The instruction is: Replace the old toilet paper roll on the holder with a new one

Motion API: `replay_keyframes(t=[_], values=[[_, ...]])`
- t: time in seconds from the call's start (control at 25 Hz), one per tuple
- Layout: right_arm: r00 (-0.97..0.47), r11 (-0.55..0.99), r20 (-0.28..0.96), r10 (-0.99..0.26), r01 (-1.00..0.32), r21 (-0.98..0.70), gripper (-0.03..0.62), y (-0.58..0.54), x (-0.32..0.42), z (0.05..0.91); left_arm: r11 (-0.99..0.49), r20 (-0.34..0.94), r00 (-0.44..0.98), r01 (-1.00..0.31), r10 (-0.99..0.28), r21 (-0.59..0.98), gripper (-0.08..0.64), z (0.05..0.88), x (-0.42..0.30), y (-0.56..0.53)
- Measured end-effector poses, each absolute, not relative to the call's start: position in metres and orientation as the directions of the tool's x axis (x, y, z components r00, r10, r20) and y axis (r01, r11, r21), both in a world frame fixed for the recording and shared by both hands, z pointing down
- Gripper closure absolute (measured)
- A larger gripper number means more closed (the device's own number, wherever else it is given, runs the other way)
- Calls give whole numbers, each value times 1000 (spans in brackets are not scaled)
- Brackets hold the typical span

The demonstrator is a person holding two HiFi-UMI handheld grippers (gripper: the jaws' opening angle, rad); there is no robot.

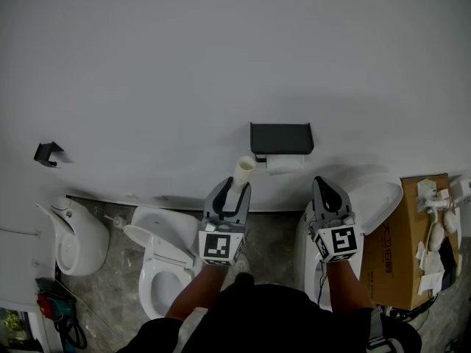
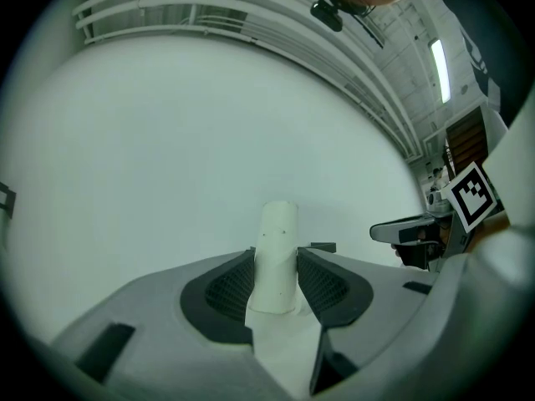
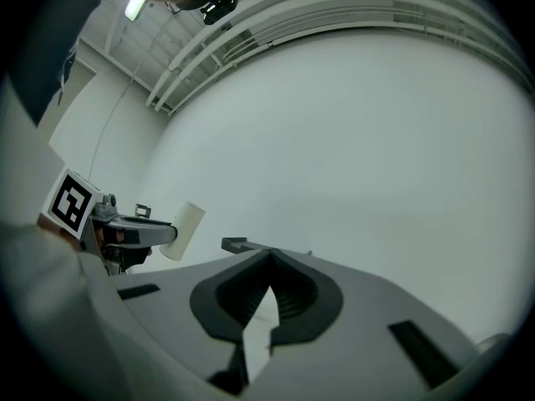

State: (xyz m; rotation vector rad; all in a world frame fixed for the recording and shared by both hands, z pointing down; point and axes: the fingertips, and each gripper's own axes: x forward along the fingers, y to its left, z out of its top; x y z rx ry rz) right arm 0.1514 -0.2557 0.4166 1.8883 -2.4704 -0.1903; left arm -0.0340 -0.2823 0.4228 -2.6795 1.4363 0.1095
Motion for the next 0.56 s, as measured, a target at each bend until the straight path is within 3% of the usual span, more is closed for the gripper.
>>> replay_keyframes(t=[0.56], values=[[-273, 266, -34, -962, -955, 129, 591, -255, 146, 420, -550, -116, 552, -833, -826, -51, 399, 420, -38, -282]])
